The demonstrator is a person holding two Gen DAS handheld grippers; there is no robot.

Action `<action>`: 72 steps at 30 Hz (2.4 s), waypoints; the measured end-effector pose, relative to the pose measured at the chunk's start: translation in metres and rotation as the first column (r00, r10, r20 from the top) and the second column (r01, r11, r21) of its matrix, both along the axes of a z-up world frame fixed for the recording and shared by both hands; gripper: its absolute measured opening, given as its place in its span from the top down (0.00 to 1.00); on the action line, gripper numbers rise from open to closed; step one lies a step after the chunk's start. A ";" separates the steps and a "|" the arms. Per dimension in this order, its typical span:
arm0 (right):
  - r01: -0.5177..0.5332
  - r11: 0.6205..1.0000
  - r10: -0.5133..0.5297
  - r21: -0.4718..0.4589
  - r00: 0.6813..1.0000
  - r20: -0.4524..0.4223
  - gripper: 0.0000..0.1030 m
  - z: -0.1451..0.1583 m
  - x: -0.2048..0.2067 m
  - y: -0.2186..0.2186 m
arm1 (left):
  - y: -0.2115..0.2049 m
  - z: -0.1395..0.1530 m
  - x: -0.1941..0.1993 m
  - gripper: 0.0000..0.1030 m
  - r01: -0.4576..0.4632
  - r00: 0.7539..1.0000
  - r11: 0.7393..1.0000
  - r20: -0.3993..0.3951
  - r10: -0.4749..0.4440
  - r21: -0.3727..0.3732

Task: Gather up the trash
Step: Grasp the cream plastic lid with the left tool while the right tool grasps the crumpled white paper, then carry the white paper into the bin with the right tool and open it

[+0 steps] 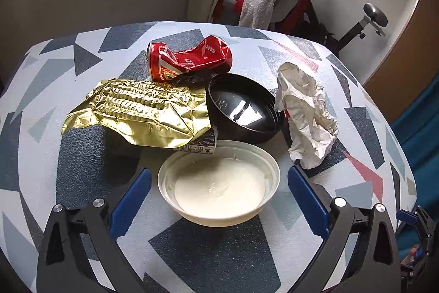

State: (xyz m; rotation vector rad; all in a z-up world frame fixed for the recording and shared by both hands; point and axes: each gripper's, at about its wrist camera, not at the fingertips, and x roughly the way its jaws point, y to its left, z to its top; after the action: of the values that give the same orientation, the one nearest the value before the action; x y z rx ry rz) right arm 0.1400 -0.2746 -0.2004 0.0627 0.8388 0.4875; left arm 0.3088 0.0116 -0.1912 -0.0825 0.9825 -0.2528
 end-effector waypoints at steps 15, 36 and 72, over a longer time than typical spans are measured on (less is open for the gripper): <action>-0.026 1.000 0.026 -0.014 0.999 0.027 0.06 0.011 0.019 0.015 | -0.014 -0.021 -0.003 0.06 0.043 0.999 0.998 -0.021 -0.043 0.038; 0.005 0.963 0.018 -0.271 0.997 0.082 0.23 0.011 0.147 0.113 | 0.011 0.009 -0.073 0.19 0.024 0.996 1.000 0.084 -0.026 0.016; -0.210 0.966 0.236 -0.152 0.954 0.183 0.67 0.057 -0.065 0.043 | -0.006 0.077 -0.261 0.18 0.103 0.970 0.994 0.219 -0.105 0.022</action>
State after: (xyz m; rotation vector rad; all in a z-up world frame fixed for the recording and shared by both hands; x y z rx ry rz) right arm 0.0746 -0.2313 -0.1434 -0.2024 0.6806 0.6396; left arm 0.0483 0.0053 -0.1138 0.0067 0.7684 -0.3458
